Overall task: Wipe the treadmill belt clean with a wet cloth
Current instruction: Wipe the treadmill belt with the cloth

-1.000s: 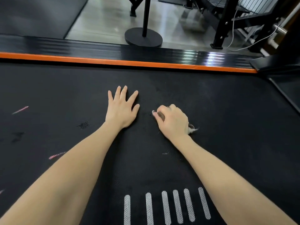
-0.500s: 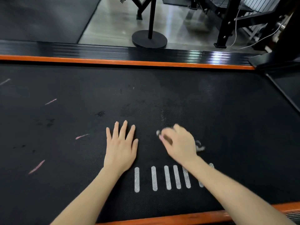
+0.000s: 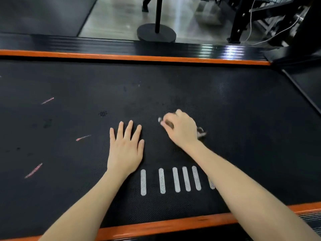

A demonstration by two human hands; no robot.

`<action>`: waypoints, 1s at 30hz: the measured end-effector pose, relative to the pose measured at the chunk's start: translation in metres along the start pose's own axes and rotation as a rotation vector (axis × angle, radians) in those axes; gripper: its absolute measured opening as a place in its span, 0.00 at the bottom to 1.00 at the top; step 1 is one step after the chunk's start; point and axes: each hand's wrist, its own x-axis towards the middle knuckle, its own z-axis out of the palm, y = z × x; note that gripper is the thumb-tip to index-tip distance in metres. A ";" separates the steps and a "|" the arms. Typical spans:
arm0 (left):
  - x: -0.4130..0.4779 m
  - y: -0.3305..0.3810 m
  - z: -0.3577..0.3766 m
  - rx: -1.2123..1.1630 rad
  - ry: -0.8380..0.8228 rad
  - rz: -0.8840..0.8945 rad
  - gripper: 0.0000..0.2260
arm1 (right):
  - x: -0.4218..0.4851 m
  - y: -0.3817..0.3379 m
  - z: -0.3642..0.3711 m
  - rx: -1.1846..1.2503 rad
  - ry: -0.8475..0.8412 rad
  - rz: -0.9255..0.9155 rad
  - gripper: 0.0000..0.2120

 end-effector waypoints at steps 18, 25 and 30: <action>0.002 0.000 0.002 -0.020 0.017 -0.005 0.26 | 0.033 0.003 0.005 -0.037 0.040 0.178 0.13; 0.000 -0.002 -0.001 -0.028 0.001 -0.001 0.27 | -0.059 0.013 -0.024 0.024 -0.009 -0.104 0.13; 0.001 -0.001 0.000 0.003 -0.001 -0.006 0.26 | -0.101 0.093 -0.065 -0.087 0.068 0.401 0.08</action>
